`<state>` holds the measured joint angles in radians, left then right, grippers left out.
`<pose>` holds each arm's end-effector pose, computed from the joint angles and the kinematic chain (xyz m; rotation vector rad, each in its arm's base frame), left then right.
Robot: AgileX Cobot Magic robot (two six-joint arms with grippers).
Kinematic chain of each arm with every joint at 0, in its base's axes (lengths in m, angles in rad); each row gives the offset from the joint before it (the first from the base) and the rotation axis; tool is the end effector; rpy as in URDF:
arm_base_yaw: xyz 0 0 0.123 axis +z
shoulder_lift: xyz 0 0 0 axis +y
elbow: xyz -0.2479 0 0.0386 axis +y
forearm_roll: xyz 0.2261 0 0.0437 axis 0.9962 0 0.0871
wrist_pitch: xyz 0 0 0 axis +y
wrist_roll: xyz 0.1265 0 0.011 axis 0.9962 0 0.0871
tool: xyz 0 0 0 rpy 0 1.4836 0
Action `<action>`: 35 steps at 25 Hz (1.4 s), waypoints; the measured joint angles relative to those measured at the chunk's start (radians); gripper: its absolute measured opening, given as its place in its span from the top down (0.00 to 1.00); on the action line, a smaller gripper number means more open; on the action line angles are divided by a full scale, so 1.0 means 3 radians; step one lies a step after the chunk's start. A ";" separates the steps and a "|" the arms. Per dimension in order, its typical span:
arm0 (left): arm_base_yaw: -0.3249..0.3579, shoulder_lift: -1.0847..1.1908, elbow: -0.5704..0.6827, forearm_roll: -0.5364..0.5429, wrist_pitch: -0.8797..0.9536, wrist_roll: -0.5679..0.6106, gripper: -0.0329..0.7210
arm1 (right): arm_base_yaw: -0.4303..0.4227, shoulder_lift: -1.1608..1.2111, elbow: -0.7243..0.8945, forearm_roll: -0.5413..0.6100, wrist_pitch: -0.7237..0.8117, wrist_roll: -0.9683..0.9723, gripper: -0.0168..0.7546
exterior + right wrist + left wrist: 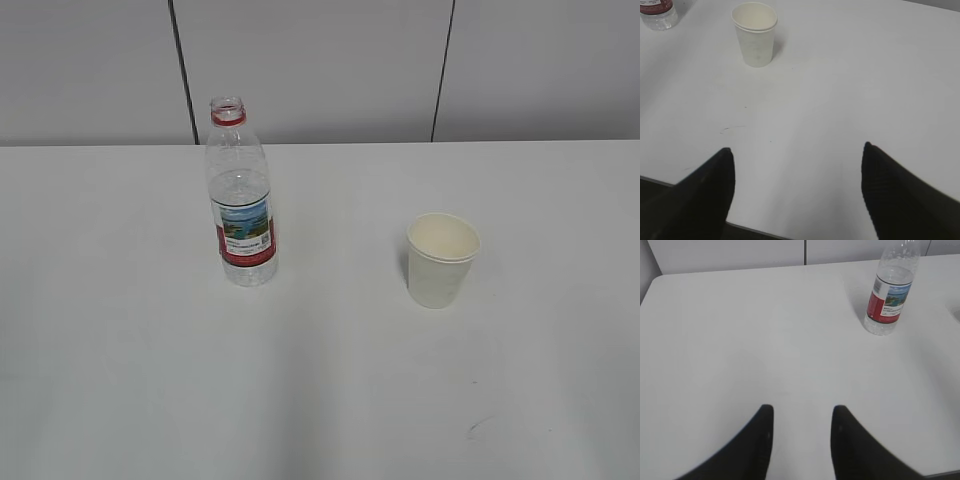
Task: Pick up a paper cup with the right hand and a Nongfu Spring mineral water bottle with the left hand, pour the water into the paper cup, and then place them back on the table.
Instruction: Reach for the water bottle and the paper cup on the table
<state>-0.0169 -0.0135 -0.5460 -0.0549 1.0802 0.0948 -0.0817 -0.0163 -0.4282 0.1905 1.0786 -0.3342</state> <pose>0.0350 -0.0067 0.2620 0.1169 1.9997 -0.0152 0.0458 0.0175 0.2299 -0.2692 2.0844 -0.0185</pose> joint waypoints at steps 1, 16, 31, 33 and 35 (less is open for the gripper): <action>0.0000 0.0000 0.0000 0.0000 0.0000 0.0000 0.64 | 0.0000 0.0000 0.0000 0.0000 0.0000 0.0000 0.22; 0.0000 0.0000 0.0000 0.0000 0.0000 0.0000 0.64 | 0.0000 0.0000 0.0000 0.0045 0.0000 0.0000 0.22; 0.0000 0.0000 0.0000 0.0000 0.0000 0.0000 0.64 | 0.0000 0.0000 0.0000 0.0157 0.0000 0.0000 0.22; 0.0000 0.0000 0.0000 0.0000 0.0000 0.0000 0.64 | 0.0000 0.0000 0.0000 0.0157 0.0000 0.0000 0.22; 0.0000 0.0000 0.0000 0.0000 0.0000 0.0000 0.64 | 0.0000 0.0000 0.0000 0.0157 0.0000 0.0000 0.22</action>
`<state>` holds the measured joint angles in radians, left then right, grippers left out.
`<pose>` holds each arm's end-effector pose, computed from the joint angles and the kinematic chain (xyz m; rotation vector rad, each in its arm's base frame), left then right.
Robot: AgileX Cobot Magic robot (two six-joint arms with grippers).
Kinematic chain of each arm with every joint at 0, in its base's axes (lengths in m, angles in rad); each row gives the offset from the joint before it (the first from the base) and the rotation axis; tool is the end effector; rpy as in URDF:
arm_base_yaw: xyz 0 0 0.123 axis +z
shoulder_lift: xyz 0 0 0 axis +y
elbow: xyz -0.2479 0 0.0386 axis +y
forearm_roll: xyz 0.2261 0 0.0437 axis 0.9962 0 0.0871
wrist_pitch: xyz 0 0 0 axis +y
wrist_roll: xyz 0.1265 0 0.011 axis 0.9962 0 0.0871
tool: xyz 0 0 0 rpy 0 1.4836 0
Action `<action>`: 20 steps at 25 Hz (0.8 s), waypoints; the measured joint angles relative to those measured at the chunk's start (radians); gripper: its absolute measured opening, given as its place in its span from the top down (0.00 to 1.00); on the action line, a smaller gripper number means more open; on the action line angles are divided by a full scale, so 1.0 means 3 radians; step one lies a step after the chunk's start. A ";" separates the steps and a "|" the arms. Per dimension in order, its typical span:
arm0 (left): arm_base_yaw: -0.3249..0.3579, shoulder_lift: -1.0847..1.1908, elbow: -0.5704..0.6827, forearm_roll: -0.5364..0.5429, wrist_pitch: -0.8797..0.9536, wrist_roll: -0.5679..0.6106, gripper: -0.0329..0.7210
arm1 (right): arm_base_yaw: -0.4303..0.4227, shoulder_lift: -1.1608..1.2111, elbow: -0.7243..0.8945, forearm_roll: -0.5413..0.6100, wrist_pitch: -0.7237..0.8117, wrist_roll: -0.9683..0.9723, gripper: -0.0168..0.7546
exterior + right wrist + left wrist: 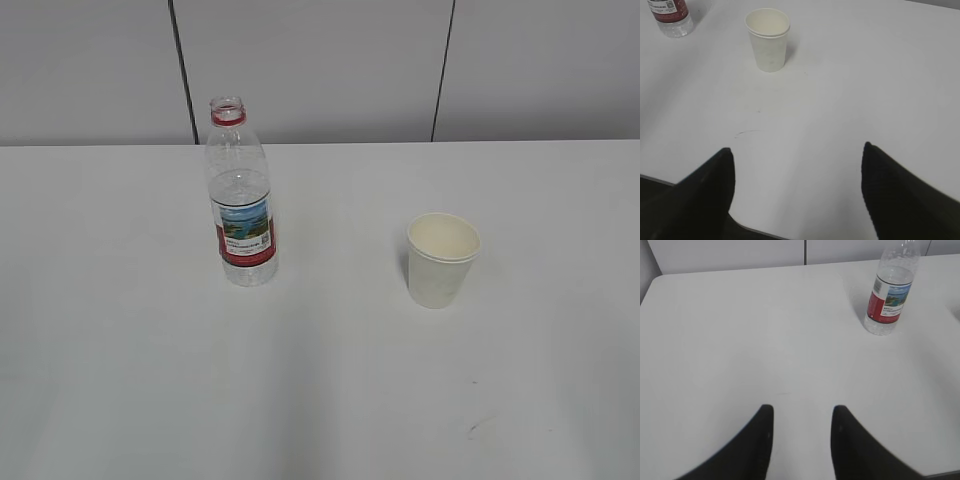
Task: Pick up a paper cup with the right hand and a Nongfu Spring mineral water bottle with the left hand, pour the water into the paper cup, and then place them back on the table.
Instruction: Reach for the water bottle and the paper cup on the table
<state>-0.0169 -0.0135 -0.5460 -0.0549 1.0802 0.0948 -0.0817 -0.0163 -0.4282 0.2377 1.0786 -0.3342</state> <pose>0.0350 -0.0067 0.2620 0.1169 1.9997 -0.0152 0.0457 0.0227 0.2309 -0.2692 2.0757 0.0376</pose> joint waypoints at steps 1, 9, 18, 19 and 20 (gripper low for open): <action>0.0000 0.0000 0.0000 0.0000 0.0000 0.0000 0.64 | 0.0000 0.0000 0.0000 0.0000 0.0000 0.0000 0.22; 0.0000 0.0000 0.0000 0.0028 0.0000 0.0000 0.43 | 0.0000 0.0000 0.0000 0.0005 0.0000 0.0000 0.22; 0.0000 0.0000 0.0000 0.0080 0.0000 0.0000 0.29 | 0.0000 0.0000 -0.0019 0.0005 -0.0562 -0.0018 0.22; 0.0000 0.0000 0.0000 0.0088 0.0000 0.0000 0.29 | 0.0000 0.0009 -0.0021 0.0005 -0.0651 -0.0032 0.22; 0.0000 0.0000 0.0000 0.0096 0.0000 0.0000 0.29 | 0.0000 0.0044 -0.0021 0.0005 -0.0728 -0.0056 0.22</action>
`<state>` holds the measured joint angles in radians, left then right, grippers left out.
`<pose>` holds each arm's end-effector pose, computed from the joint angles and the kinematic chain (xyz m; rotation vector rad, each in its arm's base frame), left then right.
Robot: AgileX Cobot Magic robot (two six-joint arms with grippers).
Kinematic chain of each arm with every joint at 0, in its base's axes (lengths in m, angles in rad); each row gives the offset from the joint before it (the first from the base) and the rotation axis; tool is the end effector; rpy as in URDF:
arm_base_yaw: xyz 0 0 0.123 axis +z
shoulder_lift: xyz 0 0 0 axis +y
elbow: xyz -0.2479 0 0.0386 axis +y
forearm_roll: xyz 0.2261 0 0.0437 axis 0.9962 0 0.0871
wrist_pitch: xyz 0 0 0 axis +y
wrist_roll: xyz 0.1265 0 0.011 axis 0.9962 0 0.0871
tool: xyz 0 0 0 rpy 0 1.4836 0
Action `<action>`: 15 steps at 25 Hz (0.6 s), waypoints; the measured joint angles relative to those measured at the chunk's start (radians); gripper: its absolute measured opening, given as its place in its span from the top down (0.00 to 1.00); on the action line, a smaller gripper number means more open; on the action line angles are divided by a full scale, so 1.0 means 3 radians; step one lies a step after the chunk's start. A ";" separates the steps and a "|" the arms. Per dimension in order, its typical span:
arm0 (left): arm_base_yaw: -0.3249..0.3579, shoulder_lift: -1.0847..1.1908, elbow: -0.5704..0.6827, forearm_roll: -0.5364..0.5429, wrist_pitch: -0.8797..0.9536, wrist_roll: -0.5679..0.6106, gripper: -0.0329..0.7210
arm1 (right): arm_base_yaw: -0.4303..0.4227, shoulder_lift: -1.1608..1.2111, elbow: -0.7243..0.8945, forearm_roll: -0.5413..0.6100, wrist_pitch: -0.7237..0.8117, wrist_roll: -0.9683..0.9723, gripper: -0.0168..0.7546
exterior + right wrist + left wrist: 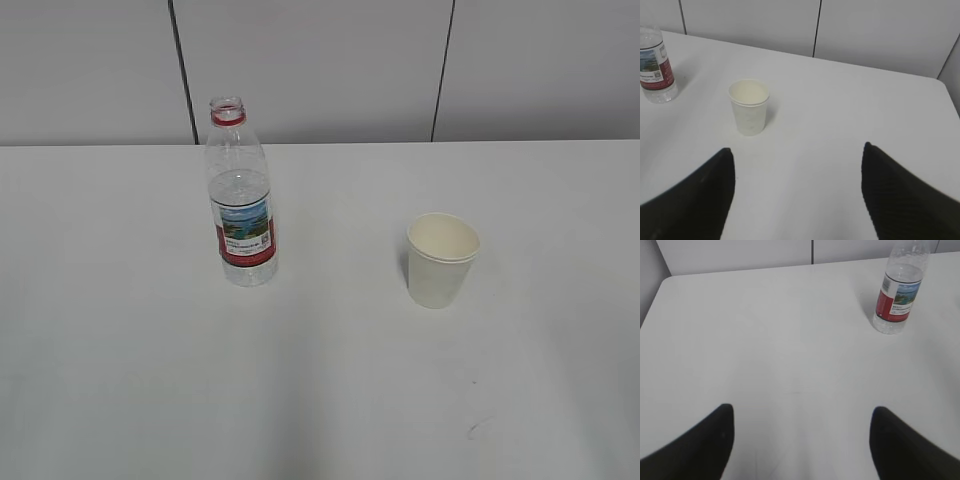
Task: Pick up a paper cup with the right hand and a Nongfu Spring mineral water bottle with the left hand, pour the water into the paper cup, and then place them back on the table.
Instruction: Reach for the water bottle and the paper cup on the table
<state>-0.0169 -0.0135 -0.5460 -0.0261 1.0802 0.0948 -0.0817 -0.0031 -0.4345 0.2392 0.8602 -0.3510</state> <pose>0.0352 -0.0035 0.2619 0.1143 2.0008 0.0190 0.0584 0.0181 0.2568 -0.2277 1.8727 -0.0173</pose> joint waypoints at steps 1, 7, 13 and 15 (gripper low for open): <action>0.0000 0.0000 0.0000 0.0003 0.0000 0.0000 0.29 | 0.0000 0.0047 0.0000 0.0000 -0.0086 -0.0027 0.22; 0.0000 0.0000 -0.0037 0.0030 -0.0124 0.0000 0.29 | 0.0000 0.0501 0.0000 0.0078 -0.0647 -0.0059 0.22; 0.0000 0.0004 -0.0049 0.0087 -0.1001 0.0000 0.29 | 0.0000 0.0997 0.0000 0.0153 -0.1118 -0.0374 0.22; 0.0000 0.0051 0.0007 0.0087 -0.1216 0.0000 0.29 | 0.0000 0.1153 0.0000 0.0234 -0.1261 -0.0489 0.22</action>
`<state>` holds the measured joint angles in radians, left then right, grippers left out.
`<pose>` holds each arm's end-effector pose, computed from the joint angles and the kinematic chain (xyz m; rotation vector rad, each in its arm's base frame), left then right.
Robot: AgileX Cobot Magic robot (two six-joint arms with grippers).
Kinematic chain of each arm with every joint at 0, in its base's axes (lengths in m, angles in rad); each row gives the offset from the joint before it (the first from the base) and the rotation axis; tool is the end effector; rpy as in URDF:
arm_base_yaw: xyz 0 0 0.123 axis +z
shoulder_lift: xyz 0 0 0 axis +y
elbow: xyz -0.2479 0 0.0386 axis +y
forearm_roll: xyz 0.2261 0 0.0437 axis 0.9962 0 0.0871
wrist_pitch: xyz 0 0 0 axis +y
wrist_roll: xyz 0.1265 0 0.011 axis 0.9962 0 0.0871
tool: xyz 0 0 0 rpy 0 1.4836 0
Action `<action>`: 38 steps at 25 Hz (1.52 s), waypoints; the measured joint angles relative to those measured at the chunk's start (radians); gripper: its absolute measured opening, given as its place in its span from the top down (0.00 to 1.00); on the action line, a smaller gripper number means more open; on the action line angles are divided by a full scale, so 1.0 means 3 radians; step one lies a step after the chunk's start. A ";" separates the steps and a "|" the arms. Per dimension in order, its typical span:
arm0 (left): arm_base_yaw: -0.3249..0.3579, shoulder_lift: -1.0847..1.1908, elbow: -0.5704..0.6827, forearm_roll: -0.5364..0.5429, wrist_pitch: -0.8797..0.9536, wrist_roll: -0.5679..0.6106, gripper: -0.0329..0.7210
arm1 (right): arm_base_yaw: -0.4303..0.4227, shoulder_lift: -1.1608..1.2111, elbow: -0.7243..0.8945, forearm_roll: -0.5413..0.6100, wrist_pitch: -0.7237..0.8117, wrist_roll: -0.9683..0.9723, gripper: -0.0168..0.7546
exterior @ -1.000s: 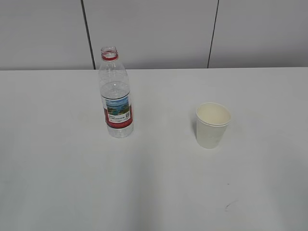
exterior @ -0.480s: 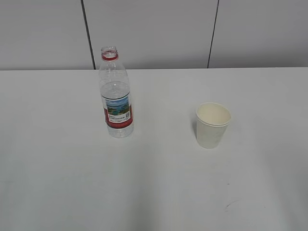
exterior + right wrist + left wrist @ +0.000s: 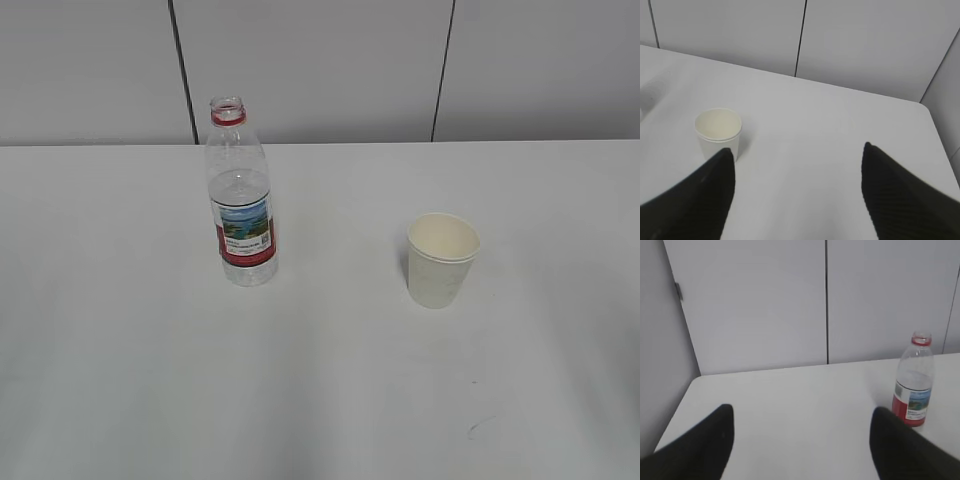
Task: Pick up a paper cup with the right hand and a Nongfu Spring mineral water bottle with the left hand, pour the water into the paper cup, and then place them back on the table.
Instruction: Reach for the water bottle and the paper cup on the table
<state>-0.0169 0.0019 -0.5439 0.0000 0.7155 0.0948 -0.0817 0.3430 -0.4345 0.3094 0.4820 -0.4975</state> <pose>0.0498 -0.0008 0.3051 0.0925 1.6548 0.0592 0.1224 0.0080 0.2717 -0.2273 1.8382 -0.0798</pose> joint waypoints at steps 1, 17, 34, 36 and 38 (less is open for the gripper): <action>0.0000 0.0044 0.0046 0.0000 -0.0092 0.0000 0.29 | 0.0000 0.0081 0.0000 0.0060 -0.0100 -0.0032 0.22; 0.0000 0.1671 0.0402 -0.0258 -0.2037 0.0000 0.29 | 0.0000 0.1155 0.0000 0.0248 -0.1641 -0.0083 0.22; -0.0423 0.2942 0.0402 -0.0285 -0.2822 0.0000 0.29 | 0.0062 0.2283 0.0000 -0.0713 -0.2413 0.1227 0.22; -0.0446 0.2984 0.0402 -0.0296 -0.2827 0.0000 0.29 | 0.0105 0.2362 0.0000 -0.1098 -0.2586 0.1521 0.22; -0.0450 0.3027 0.0402 -0.0300 -0.2884 0.0000 0.29 | 0.0136 0.2444 0.0000 -0.1355 -0.2662 0.1677 0.22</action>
<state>-0.1519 0.9098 -0.4233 -0.0901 -0.1496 0.0948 -0.0409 1.0760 -0.4345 -0.0971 -0.3165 0.0056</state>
